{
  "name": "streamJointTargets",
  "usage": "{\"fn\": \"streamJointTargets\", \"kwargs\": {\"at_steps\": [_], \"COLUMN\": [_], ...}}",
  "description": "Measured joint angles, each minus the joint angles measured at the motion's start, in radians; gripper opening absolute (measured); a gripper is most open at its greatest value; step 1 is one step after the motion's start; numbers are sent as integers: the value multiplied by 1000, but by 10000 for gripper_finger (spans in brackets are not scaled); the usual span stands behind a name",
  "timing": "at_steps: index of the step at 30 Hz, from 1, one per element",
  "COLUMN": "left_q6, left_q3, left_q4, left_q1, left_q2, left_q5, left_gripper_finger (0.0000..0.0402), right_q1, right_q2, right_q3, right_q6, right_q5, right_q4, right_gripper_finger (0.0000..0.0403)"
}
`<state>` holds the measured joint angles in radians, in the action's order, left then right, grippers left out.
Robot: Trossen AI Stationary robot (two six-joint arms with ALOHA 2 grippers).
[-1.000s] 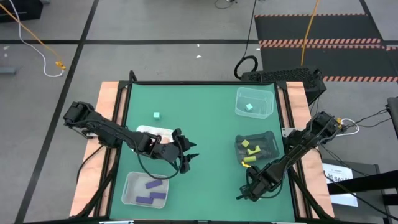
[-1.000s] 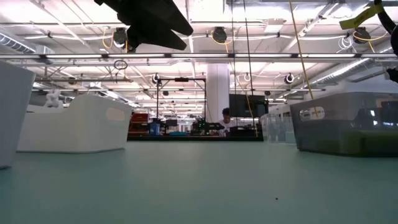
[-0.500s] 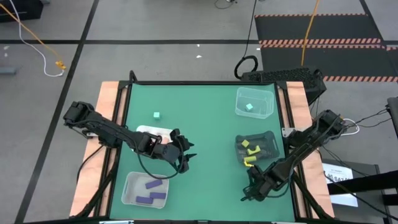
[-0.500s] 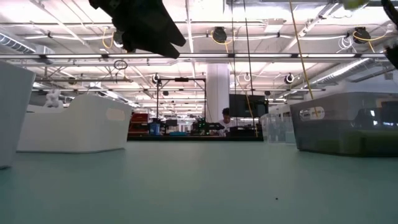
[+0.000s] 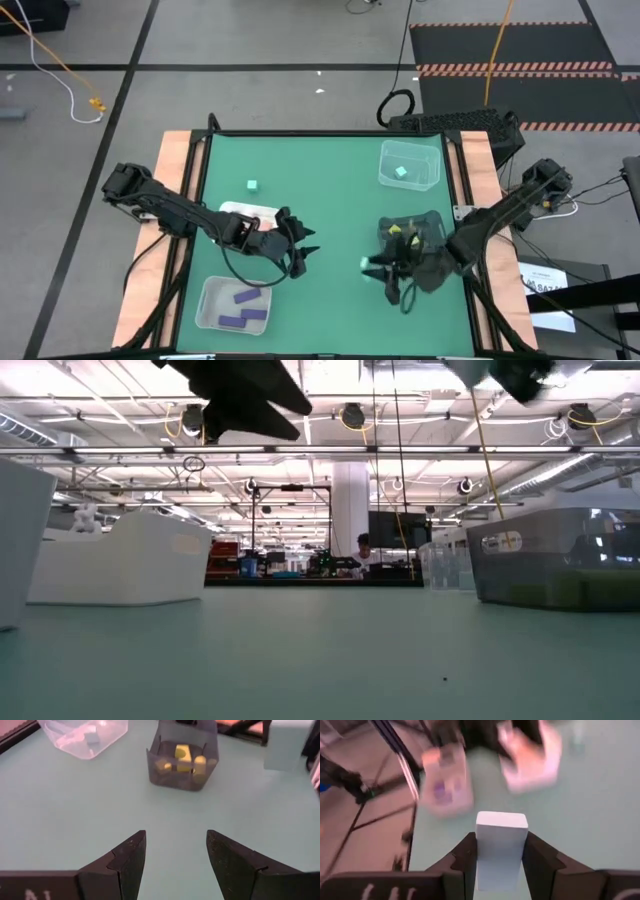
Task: Sort & place blocks by color
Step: Put the bottom blue block into the transparent bin
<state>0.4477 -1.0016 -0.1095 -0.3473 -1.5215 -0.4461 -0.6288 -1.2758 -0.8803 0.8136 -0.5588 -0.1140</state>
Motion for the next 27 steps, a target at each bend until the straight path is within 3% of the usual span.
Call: {"fn": "streamJointTargets", "kwargs": {"at_steps": [6,11,20,27], "left_q6": [-23,-81,-167,-202], "left_q3": [0,0,0,0], "left_q4": [100,167,181,181], "left_q1": [1,1,3,50], "left_q2": [0,0,0,0], "left_q5": [-8,-10,-9,-9], "left_gripper_finger": [209,209,209,209], "right_q1": [117,189,304,449], "right_q2": [21,23,36,121], "right_q3": [-2,-2,-2,-2], "right_q6": [-548,-771,-760,-653], "right_q5": [14,106,108,-66], "right_q4": [309,437,345,35], "right_gripper_finger": [105,105,105,105]}}
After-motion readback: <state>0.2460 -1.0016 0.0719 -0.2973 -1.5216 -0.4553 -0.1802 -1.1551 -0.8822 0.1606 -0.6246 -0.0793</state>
